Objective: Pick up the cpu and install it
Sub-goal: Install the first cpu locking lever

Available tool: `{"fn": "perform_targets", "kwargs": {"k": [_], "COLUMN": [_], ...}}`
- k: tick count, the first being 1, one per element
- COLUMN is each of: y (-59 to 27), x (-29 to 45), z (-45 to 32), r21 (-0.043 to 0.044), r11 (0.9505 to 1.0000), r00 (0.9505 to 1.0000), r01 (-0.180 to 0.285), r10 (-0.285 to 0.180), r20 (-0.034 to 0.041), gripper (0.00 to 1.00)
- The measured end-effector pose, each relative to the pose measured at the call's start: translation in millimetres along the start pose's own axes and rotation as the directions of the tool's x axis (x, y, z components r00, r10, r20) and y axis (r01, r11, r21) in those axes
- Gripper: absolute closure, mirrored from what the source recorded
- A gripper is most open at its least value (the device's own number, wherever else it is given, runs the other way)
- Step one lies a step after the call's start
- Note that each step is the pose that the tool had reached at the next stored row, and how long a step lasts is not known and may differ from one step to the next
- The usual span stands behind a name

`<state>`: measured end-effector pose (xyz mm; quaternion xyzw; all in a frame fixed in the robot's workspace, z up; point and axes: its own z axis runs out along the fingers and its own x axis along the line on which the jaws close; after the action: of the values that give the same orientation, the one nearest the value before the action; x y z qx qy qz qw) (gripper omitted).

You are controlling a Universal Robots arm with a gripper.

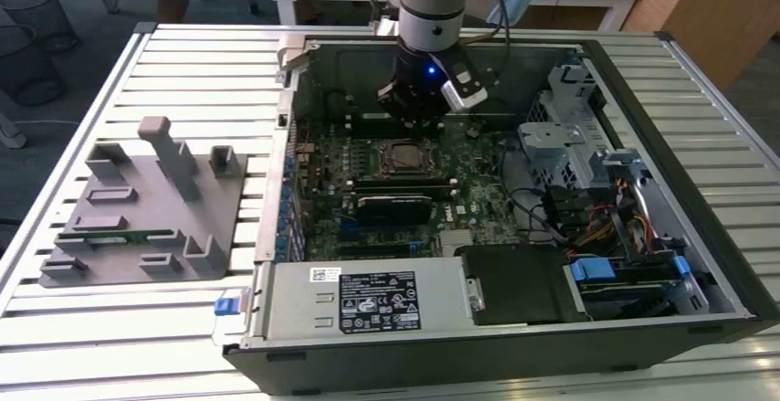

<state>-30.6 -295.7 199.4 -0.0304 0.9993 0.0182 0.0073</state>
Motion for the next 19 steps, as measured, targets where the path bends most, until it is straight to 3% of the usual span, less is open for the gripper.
{"fn": "perform_targets", "kwargs": {"k": [10,14,19], "y": [-0.2,-0.4,-0.6], "x": [0.0,-0.1,-0.2], "z": [-1.3,0.1,2.0], "r21": [0.0028,0.0111,0.0277], "r11": [1.0,0.9999,0.9996], "r00": [1.0,1.0,1.0], "r01": [0.0,0.0,0.0], "r10": [0.0,0.0,0.0], "r20": [-0.0003,-0.0007,-0.0018], "gripper": [0.89,0.89,0.89]}}
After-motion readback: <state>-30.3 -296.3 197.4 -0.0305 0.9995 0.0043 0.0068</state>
